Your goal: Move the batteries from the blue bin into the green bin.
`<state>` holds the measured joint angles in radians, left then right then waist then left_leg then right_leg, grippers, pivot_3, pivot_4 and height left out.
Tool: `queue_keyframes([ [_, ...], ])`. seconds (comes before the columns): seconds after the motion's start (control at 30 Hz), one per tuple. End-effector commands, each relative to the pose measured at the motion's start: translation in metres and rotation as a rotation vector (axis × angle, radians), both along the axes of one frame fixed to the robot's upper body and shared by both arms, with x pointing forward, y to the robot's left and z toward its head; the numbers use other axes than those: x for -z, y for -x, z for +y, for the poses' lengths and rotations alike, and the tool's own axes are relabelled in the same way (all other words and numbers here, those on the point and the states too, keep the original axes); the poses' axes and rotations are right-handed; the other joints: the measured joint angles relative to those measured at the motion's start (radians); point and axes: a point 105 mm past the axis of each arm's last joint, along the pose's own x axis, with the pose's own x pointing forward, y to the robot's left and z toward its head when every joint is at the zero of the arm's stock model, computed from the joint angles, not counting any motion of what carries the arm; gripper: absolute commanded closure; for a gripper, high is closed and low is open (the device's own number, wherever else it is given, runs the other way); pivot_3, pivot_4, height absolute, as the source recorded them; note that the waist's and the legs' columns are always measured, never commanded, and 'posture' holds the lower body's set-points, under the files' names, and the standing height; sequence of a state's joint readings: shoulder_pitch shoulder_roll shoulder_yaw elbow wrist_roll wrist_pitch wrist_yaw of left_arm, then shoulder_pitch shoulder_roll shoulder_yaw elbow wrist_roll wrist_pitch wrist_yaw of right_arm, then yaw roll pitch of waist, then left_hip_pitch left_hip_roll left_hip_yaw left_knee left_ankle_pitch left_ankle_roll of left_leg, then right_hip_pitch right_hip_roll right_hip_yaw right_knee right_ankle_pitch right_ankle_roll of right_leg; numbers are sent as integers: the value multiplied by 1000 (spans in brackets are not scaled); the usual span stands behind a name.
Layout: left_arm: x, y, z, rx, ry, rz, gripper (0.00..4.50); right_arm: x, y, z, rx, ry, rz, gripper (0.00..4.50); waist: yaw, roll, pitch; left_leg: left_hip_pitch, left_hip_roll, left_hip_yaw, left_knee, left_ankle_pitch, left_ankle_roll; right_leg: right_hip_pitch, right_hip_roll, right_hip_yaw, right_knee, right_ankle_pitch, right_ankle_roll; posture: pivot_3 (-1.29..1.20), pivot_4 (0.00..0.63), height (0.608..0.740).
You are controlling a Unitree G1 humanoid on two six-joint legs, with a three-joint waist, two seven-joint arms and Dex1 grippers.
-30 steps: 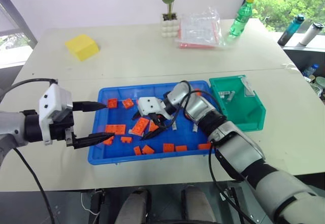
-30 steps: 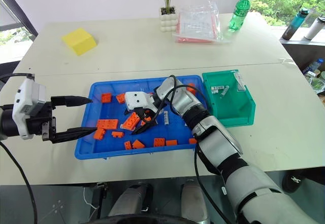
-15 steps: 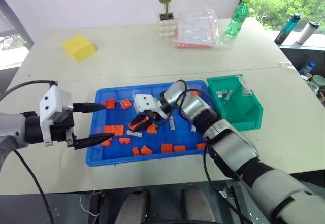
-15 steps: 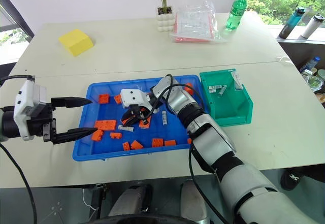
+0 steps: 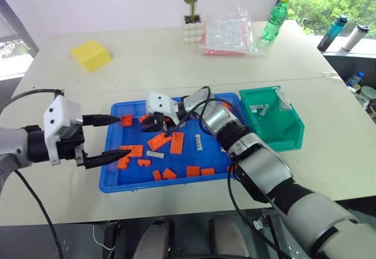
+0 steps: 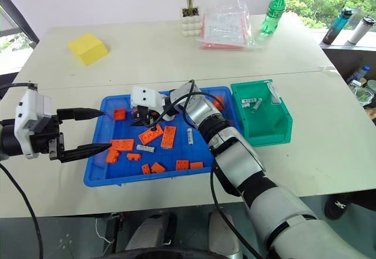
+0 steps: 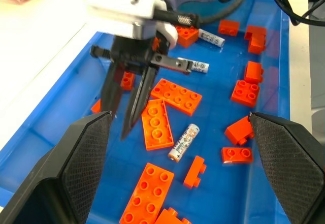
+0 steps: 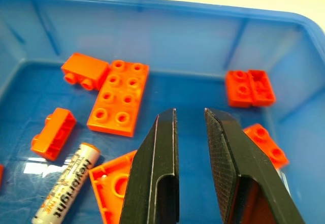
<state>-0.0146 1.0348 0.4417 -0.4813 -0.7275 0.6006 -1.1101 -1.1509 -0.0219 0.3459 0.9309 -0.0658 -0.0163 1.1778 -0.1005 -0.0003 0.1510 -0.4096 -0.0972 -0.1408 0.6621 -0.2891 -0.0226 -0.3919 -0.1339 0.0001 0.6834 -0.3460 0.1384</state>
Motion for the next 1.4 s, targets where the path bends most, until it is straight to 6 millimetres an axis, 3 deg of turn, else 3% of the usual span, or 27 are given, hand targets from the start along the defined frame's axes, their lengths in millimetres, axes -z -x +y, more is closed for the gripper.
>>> queue_keyframes([
  [0.03, -2, 2, -1, 12, -2, -23, 0, -28, 13, -8, -54, -60, 3, 3609, 2, 0, 0, 0, 0, 0, 1, 0, 0, 0, 0, 0, 0, 0, 0, 0, 150, 726],
  [0.3, 5, 7, -1, 52, -6, 14, 0, -1, 59, -38, 67, 95, 192, 3609, 5, 0, 0, 0, 0, 0, 0, 0, 0, 0, -1, 0, 1, 0, 0, 0, 150, 726],
  [0.63, 4, -2, 1, 92, -31, 25, 0, 28, 71, -28, 196, 153, 294, 3609, 23, 0, 0, 0, -1, 1, 1, 0, 0, 0, -1, 1, 0, 0, 0, 0, 150, 726],
  [0.73, 3, -3, 1, 96, -32, 24, 0, 33, 73, -27, 198, 164, 275, 2835, 29, 0, 0, 0, -1, 1, 1, 0, 0, 0, -1, 1, 0, 0, 0, 0, 150, 726],
  [0.9, 3, -3, 1, 99, -35, 23, 0, 31, 66, -29, 234, 154, 241, 460, 30, 0, 0, 0, -1, 1, 1, 0, 0, 0, -1, 1, 0, 0, 0, 0, 150, 726],
  [1.0, 4, -3, 2, 98, -33, 23, 0, 28, 68, -30, 233, 147, 252, 460, 30, 0, 0, 0, -1, 1, 1, 0, 0, 0, -1, 1, 0, 0, 0, 0, 150, 726],
  [1.13, 5, -5, 1, 98, -33, 18, 0, 43, 67, -31, 237, 181, 241, 460, 30, 0, 0, 0, -1, 1, 1, 0, 0, 0, -1, 1, 0, 0, 0, 0, 150, 726],
  [1.23, 4, -6, -1, 104, -32, 11, 0, 58, 59, -30, 266, 205, 192, 1308, 30, 0, 0, 0, -1, 1, 1, 0, 0, 0, -1, 1, 0, 0, 0, 0, 150, 726],
  [1.4, 3, -6, -2, 117, -35, 14, 0, 52, 58, -24, 255, 179, 188, 3814, 29, 0, 0, 0, -1, 1, 1, 0, 0, 0, -1, 1, 0, 0, 0, 0, 150, 726],
])
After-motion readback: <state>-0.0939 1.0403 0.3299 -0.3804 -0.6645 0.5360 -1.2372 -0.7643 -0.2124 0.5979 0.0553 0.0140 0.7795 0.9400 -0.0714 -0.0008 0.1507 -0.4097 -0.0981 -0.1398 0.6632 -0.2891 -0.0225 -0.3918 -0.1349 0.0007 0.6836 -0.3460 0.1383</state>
